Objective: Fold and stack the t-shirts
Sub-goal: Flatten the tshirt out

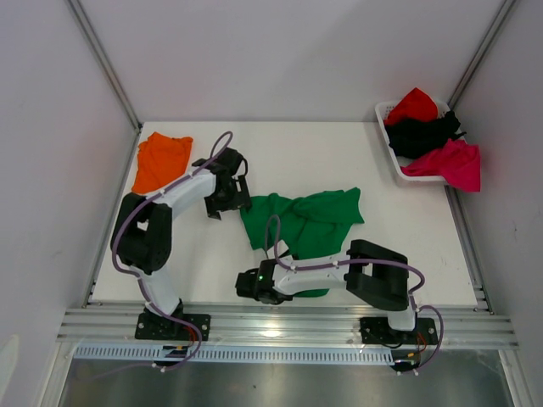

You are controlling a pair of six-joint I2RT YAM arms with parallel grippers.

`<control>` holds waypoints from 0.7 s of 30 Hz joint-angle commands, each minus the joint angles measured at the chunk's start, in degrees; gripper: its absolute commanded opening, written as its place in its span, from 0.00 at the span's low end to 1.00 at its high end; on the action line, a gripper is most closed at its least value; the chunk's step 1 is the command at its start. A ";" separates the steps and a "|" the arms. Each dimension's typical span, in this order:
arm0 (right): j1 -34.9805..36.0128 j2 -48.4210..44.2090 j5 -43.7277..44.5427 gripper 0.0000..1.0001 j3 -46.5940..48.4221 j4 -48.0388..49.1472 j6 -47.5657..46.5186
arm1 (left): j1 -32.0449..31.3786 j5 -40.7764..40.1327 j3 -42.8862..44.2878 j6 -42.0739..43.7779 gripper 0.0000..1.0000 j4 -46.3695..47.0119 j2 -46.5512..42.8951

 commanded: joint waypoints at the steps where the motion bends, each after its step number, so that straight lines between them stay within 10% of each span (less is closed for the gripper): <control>1: -0.53 2.69 -3.62 0.46 -1.92 -0.12 1.56 | -0.51 -1.75 1.90 1.11 0.88 -0.88 -3.57; 5: -0.53 1.99 -5.29 0.34 -4.56 2.78 0.77 | -0.51 -1.50 1.37 0.94 0.88 -0.88 -4.19; 9: -0.71 1.73 -6.09 0.00 -5.36 5.24 -0.90 | -0.59 -0.97 1.20 0.67 0.88 -0.88 -4.28; 21: -9.64 -14.41 2.70 0.00 -5.01 8.13 -9.57 | -0.59 -0.09 0.84 0.32 0.88 -0.88 -4.37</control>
